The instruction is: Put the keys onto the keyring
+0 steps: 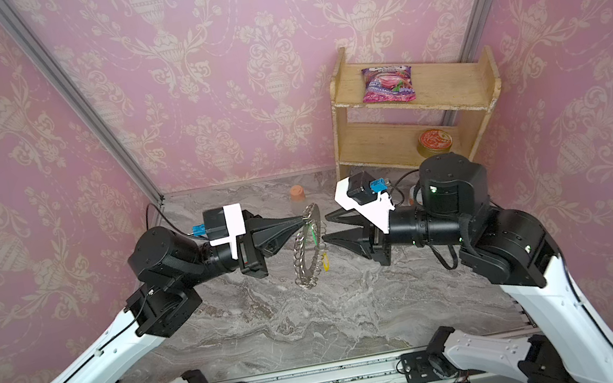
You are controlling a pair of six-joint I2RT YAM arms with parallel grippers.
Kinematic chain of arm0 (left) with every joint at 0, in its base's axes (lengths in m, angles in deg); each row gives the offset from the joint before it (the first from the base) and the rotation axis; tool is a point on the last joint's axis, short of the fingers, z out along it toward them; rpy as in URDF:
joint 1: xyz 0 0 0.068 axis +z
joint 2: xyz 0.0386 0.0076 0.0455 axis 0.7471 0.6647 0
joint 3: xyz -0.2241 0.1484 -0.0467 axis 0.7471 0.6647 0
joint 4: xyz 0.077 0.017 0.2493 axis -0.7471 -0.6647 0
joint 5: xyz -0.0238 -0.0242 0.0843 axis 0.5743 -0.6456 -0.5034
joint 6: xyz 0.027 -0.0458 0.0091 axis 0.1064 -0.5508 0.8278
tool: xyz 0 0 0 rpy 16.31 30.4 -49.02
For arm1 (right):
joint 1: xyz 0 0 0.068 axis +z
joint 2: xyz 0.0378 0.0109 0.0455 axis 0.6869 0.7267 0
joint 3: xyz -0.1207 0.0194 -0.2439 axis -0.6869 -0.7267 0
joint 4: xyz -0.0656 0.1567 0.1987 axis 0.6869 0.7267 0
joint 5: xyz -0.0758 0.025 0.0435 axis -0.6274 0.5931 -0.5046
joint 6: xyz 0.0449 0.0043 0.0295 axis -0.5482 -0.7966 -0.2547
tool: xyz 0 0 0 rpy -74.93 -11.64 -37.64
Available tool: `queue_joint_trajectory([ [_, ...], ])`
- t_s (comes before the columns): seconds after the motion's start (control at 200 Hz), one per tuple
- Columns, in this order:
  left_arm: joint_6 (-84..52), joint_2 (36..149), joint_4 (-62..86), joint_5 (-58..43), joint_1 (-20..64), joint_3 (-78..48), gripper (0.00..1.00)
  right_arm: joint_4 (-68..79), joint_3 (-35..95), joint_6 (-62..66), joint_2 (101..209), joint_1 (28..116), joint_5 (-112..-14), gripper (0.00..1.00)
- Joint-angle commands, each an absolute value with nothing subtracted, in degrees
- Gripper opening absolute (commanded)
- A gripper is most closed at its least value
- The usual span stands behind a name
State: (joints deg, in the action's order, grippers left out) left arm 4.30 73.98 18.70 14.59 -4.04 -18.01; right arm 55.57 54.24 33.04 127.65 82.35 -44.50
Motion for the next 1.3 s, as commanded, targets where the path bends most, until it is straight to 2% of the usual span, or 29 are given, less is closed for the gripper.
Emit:
queue_joint_trajectory([
  [0.0, 4.35, 73.2, 19.65, 15.76, -3.69, -19.45, 0.0, 52.92, 55.56, 32.4, 127.0, 81.94, -42.79, 0.39],
  [0.25, 3.16, 73.46, 20.43, 16.66, -3.69, -19.62, 0.0, 46.74, 53.29, 31.28, 126.88, 81.95, -40.51, 0.35],
  [0.64, 2.9, 73.3, 20.96, 16.79, -3.69, -19.44, 0.0, 45.13, 53.54, 30.48, 129.56, 81.9, -35.35, 0.18],
  [0.811, 2.73, 73.38, 21.23, 16.83, -3.69, -19.59, 0.0, 45.08, 52.76, 30.2, 129.76, 81.95, -35.14, 0.15],
  [1.031, 2.64, 73.21, 21.4, 16.9, -3.67, -19.67, 0.0, 45.68, 52.36, 30.59, 129.94, 81.97, -36.04, 0.15],
  [1.126, 2.54, 73.21, 21.4, 17.01, -3.69, -19.7, 0.0, 45.85, 52.07, 30.72, 129.71, 81.97, -37.3, 0.23],
  [1.296, 2.24, 73.21, 21.49, 17.18, -3.69, -19.65, 0.0, 45.43, 52.2, 30.39, 129.44, 81.97, -37.08, 0.19],
])
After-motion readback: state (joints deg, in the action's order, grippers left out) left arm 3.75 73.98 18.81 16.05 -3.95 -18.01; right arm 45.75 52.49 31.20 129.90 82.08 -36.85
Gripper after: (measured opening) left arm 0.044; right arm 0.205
